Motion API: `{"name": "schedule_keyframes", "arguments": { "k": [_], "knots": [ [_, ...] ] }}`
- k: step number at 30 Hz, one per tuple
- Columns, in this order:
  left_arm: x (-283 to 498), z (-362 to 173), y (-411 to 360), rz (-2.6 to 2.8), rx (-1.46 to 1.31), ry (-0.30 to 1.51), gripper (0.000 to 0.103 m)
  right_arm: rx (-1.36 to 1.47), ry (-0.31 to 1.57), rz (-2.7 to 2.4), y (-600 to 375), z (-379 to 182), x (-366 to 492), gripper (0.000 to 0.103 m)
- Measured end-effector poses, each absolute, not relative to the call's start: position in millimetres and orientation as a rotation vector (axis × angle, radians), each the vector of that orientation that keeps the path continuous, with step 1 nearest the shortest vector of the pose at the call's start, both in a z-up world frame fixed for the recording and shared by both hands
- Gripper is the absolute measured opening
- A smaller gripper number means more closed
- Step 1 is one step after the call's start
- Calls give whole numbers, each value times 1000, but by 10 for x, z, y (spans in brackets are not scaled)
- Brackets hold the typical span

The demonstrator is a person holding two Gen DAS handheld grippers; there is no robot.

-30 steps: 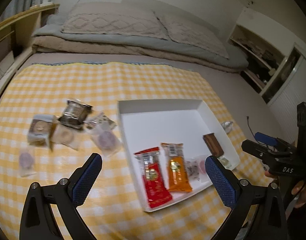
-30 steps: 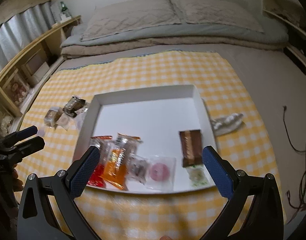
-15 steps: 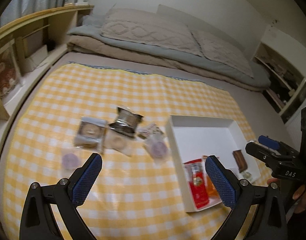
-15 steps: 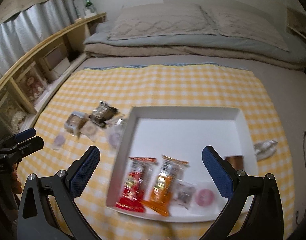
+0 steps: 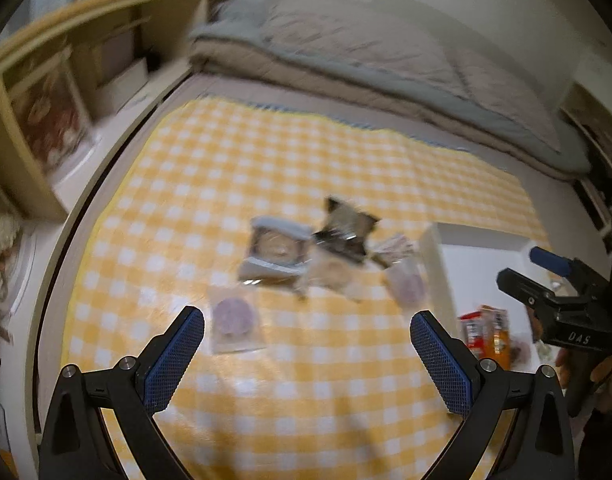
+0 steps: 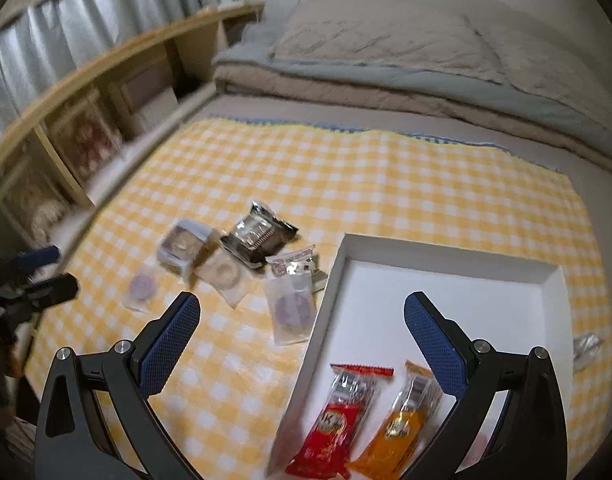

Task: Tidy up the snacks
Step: 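Lift both tools away from the tray toward the remaining snacks, then grasp a purple-candy clear packet with the left tool while the right tool grasps another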

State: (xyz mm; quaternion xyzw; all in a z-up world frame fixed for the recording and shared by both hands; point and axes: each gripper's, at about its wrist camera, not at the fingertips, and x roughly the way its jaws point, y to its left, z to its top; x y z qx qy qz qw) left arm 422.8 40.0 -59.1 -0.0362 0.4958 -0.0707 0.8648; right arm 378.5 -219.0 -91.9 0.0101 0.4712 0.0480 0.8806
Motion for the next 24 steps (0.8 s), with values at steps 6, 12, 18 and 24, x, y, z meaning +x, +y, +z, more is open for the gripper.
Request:
{"name": "schedule_keyframes", "arguments": {
  "k": [6, 12, 18, 24],
  "knots": [
    [4616, -902, 623, -43, -107, 1152, 103, -58, 1104, 119, -2023, -1287, 4078, 94],
    [4946, -1304, 657, 25, -124, 1280, 102, -117, 1243, 165, -1846, -1640, 4310, 67],
    [5164, -1597, 621, 73, -86, 1338, 101, -219, 1284, 195, -1619, -1895, 4474, 65],
    [5219, -1834, 615, 114, -69, 1364, 99, -341, 1314, 168, -1509, -2162, 4570, 63]
  ]
}}
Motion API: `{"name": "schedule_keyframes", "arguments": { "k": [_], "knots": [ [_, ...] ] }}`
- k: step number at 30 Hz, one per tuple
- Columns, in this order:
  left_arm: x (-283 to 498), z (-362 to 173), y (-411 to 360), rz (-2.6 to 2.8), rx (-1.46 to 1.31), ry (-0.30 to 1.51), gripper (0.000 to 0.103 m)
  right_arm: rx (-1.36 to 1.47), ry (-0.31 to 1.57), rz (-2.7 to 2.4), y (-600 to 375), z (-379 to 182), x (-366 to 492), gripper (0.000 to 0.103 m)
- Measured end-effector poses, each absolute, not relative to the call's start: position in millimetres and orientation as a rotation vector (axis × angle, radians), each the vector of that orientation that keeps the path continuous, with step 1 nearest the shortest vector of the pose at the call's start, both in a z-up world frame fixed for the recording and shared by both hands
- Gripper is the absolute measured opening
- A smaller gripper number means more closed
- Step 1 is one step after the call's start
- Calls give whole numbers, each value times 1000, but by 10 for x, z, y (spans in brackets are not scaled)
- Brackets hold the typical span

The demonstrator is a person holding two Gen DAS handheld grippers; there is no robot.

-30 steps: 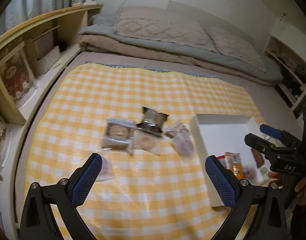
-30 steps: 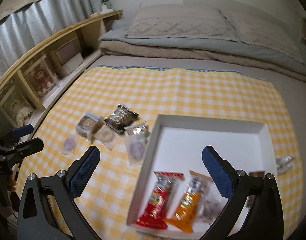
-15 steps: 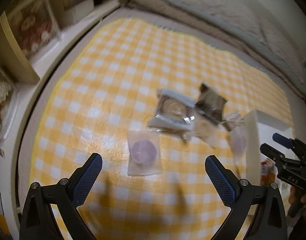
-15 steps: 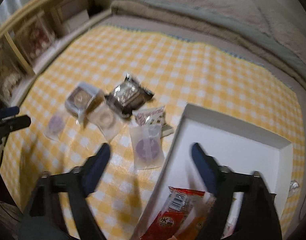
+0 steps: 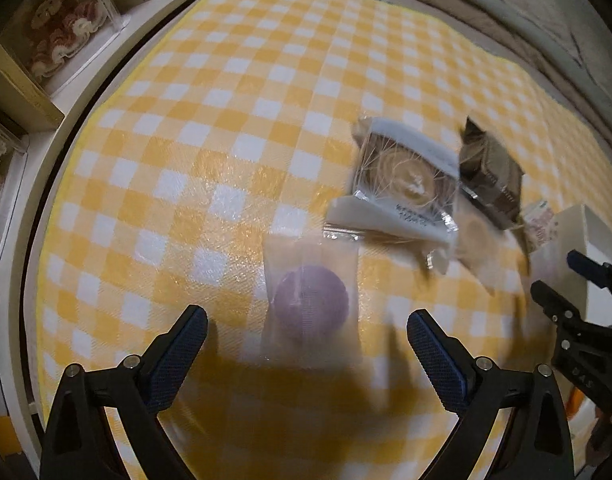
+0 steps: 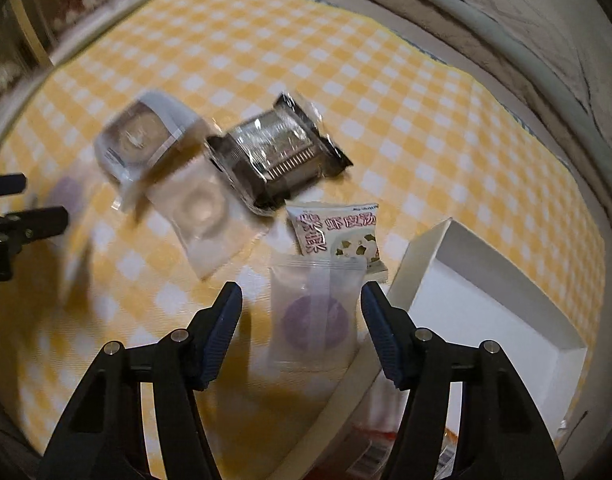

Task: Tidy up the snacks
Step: 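Grasp a purple-candy clear packet with the left tool while the right tool grasps another, then carry both purple-candy packets in the left and right tools over the tray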

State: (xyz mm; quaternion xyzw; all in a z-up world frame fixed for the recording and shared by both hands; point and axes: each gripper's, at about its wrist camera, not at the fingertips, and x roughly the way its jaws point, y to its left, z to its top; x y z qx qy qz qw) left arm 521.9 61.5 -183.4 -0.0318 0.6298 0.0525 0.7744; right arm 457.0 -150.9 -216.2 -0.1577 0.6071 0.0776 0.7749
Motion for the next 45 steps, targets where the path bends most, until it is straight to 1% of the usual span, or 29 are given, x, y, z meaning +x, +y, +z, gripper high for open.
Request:
{"name": "schedule_keyframes", "arguments": {
  "k": [2, 3, 4, 6, 10, 11, 12, 17, 19, 23, 25, 28, 29, 30, 32, 33, 34, 40, 45],
  "knots": [
    [5204, -1902, 601, 134, -53, 1365, 96, -380, 1330, 160, -1509, -2243, 4574, 57],
    [5204, -1932, 594, 144, -46, 1366, 95, -396, 1340, 160, -1508, -2277, 4574, 52],
    [5213, -1958, 603, 147, -42, 1367, 94, -413, 1346, 159, -1504, -2306, 4566, 51],
    [5209, -2007, 609, 150, -47, 1374, 88, -447, 1347, 178, -1468, -2327, 4526, 49],
    [5224, -2034, 618, 153, -52, 1365, 83, -445, 1320, 241, -1367, -2237, 4425, 47],
    [5233, -2035, 610, 147, -48, 1358, 79, -428, 1317, 262, -1335, -2201, 4410, 47],
    [5246, -2045, 590, 146, -44, 1356, 78, -406, 1314, 285, -1305, -2167, 4394, 47],
    [5269, -2075, 520, 148, -15, 1349, 76, -306, 1332, 388, -1162, -2087, 4324, 47],
    [5251, -2065, 512, 151, 4, 1345, 76, -263, 1350, 409, -1126, -2097, 4297, 49],
    [5237, -2052, 511, 152, 9, 1343, 74, -132, 1396, 384, -1134, -2176, 4256, 56],
    [5243, -2048, 521, 153, 10, 1344, 70, -104, 1422, 374, -1146, -2230, 4242, 66],
    [5247, -2038, 536, 153, 8, 1338, 60, -116, 1452, 372, -1141, -2320, 4228, 68],
    [5240, -2018, 552, 154, 11, 1333, 54, -127, 1461, 372, -1132, -2346, 4230, 68],
    [5235, -1999, 570, 155, 9, 1328, 51, -136, 1465, 371, -1121, -2363, 4217, 68],
    [5228, -1976, 591, 154, -6, 1328, 50, -159, 1467, 365, -1095, -2384, 4183, 65],
    [5224, -1966, 599, 153, -10, 1325, 49, -177, 1460, 359, -1076, -2382, 4162, 52],
    [5216, -1955, 604, 154, -13, 1324, 49, -185, 1453, 358, -1058, -2373, 4145, 50],
    [5131, -1786, 682, 144, -61, 1294, 46, -189, 1385, 361, -965, -2182, 4059, 49],
    [4987, -1485, 716, 133, -92, 1219, 46, -96, 1297, 347, -1066, -1880, 3999, 49]
  ]
}}
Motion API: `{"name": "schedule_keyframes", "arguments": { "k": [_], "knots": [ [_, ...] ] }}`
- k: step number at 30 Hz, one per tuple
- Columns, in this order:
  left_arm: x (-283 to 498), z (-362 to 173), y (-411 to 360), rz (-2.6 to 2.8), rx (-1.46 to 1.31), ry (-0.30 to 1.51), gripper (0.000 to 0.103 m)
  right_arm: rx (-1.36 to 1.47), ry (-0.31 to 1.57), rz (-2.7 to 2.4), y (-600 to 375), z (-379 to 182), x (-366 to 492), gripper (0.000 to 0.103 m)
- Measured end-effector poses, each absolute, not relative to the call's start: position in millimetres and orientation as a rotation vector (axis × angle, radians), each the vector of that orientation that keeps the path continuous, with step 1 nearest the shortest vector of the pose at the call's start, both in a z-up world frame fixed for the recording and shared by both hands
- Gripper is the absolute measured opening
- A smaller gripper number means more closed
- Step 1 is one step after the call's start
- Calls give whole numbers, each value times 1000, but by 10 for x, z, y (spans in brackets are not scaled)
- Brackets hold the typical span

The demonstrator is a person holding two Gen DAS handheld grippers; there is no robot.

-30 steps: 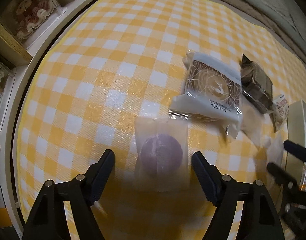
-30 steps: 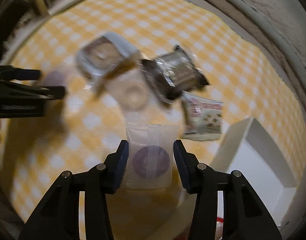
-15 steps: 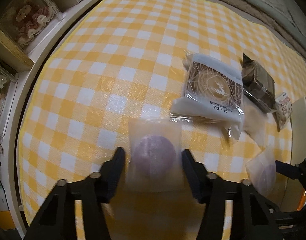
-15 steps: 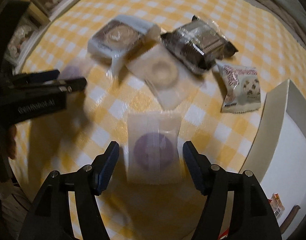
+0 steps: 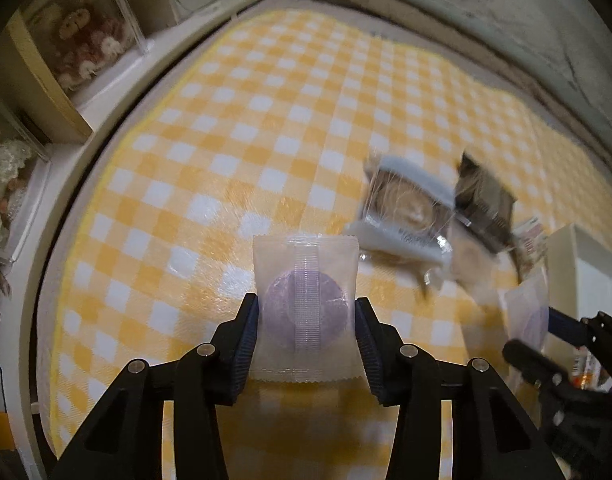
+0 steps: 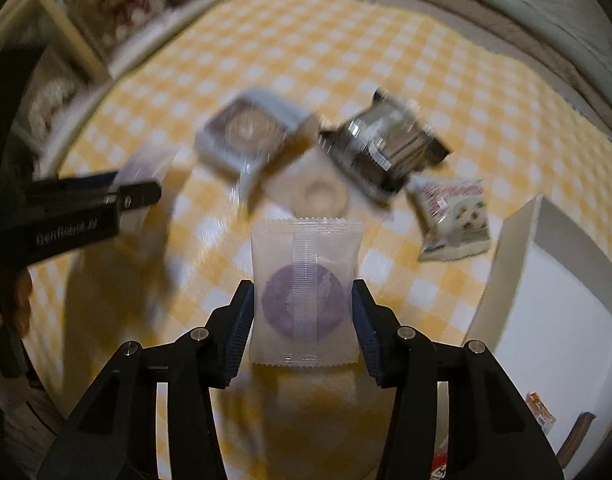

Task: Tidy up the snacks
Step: 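Carry both purple-candy packets in the left and right tools over the tray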

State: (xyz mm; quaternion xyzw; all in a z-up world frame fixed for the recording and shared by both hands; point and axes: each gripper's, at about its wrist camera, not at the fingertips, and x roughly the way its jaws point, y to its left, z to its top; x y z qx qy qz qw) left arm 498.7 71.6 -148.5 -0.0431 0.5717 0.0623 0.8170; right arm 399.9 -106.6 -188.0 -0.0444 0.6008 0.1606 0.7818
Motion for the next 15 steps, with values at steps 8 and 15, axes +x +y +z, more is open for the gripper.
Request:
{"name": "schedule_keyframes", "arguments": {
  "k": [8, 15],
  "knots": [
    [4647, -960, 623, 102, -87, 1078, 45, -39, 1160, 304, -1368, -1495, 4118, 49],
    [4268, -583, 405, 51, -68, 972, 45, -1, 1061, 281, -1477, -1190, 4149, 49]
  ]
}}
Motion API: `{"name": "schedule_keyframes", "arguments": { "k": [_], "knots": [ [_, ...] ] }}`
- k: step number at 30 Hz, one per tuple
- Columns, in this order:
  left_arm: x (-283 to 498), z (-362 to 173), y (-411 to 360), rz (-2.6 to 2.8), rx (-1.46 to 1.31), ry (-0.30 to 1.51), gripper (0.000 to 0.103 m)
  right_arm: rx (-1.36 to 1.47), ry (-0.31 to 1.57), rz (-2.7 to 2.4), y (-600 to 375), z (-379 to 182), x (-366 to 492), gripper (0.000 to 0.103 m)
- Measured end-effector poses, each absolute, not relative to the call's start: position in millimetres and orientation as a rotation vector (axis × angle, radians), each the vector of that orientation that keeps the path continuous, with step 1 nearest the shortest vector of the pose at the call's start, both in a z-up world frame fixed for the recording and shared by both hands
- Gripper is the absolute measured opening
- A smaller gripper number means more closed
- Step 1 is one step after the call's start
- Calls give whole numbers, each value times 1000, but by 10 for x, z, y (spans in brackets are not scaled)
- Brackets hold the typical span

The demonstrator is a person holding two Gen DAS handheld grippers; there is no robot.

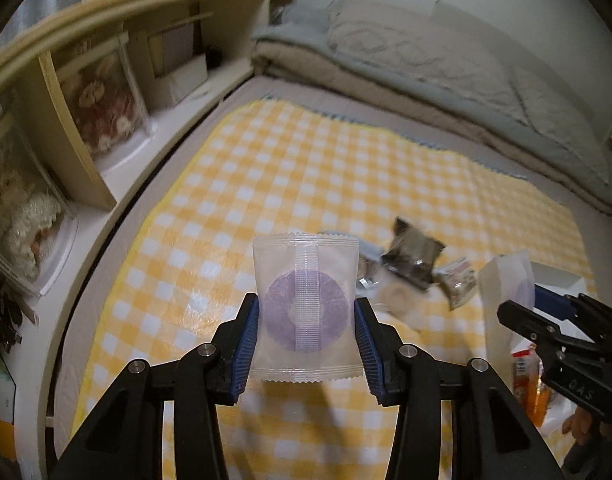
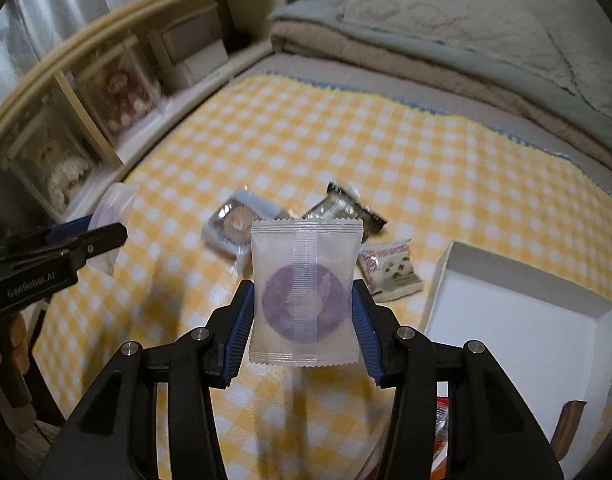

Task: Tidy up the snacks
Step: 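Carry both purple-candy packets in the left and right tools over the tray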

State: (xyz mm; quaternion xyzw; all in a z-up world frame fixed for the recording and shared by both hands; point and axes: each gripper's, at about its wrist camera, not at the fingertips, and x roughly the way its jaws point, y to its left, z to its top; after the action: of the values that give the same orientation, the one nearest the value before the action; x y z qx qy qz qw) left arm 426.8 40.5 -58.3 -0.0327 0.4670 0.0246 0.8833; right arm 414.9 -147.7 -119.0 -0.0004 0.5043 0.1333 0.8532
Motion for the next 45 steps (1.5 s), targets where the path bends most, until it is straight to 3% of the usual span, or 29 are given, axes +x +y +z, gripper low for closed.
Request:
{"name": "schedule_keyframes", "arguments": {
  "k": [8, 23, 35, 45],
  "knots": [
    [3926, -275, 201, -5, -35, 892, 45, 56, 975, 232, -1781, -887, 4002, 49],
    [3900, -263, -565, -169, -17, 850, 45, 98, 921, 85, -2731, -633, 3592, 49],
    [4219, -549, -1265, -306, 1, 896, 45, 158, 931, -62, -3514, -654, 3335, 49],
    [4670, -1091, -1678, -379, -31, 1013, 45, 221, 1035, -133, -3950, -952, 3279, 49]
  ]
}}
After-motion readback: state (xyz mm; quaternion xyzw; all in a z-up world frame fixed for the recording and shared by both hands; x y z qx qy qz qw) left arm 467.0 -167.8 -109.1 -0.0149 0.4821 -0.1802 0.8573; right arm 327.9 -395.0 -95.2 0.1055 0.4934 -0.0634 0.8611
